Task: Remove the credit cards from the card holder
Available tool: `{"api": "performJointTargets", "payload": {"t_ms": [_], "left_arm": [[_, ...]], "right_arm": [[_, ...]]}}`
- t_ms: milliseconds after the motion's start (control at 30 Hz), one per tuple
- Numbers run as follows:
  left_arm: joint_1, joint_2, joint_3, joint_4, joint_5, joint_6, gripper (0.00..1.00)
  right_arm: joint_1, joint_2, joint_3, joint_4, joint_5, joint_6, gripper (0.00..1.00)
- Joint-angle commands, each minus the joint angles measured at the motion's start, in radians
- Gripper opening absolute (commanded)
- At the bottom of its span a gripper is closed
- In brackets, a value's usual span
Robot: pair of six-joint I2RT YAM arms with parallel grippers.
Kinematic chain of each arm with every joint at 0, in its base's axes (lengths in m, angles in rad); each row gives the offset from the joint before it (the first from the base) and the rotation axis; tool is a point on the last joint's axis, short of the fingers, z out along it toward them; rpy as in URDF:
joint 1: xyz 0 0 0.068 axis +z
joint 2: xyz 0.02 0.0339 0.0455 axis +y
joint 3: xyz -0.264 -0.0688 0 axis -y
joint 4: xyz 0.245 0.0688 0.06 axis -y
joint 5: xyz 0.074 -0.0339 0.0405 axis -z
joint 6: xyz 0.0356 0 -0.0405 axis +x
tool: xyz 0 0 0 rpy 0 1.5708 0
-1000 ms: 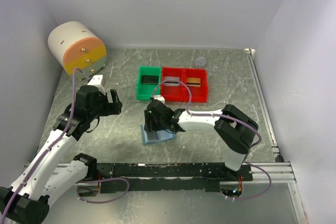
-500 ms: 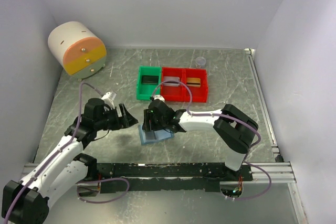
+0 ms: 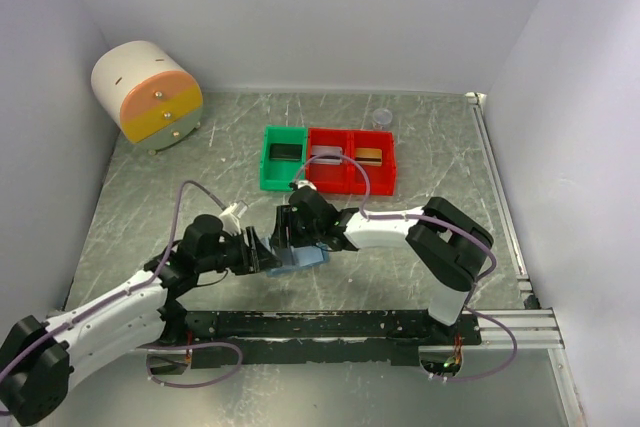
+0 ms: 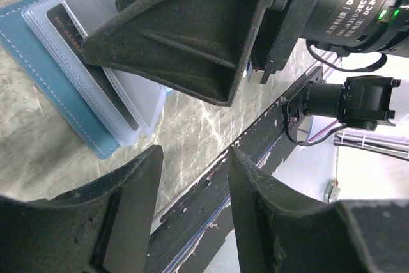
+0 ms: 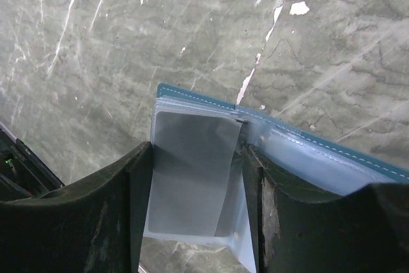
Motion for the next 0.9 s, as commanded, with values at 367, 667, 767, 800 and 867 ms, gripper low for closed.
{"api": "performJointTargets", "payload": {"t_ms": [367, 667, 767, 800, 867], "left_arm": [[-0.059, 0.103, -0.004, 0.157, -0.181, -0.035, 0.59], [-0.064, 0.075, -0.067, 0.222, -0.177, -0.069, 0.62], [-0.064, 0.115, -0.07, 0.276, -0.163, -0.085, 0.61], [-0.063, 0.131, -0.068, 0.289, -0.16, -0.088, 0.6], [-0.065, 0.16, -0.061, 0.298, -0.158, -0.092, 0.59]], "right_arm": [[-0.011, 0.045, -0.041, -0.071, -0.041, 0.004, 0.5], [-0.014, 0.048, -0.041, -0.064, -0.051, 0.005, 0.5], [-0.013, 0.048, -0.042, -0.061, -0.057, 0.005, 0.5], [-0.013, 0.046, -0.042, -0.062, -0.056, 0.005, 0.5], [-0.015, 0.046, -0.042, -0.062, -0.055, 0.006, 0.5]]}}
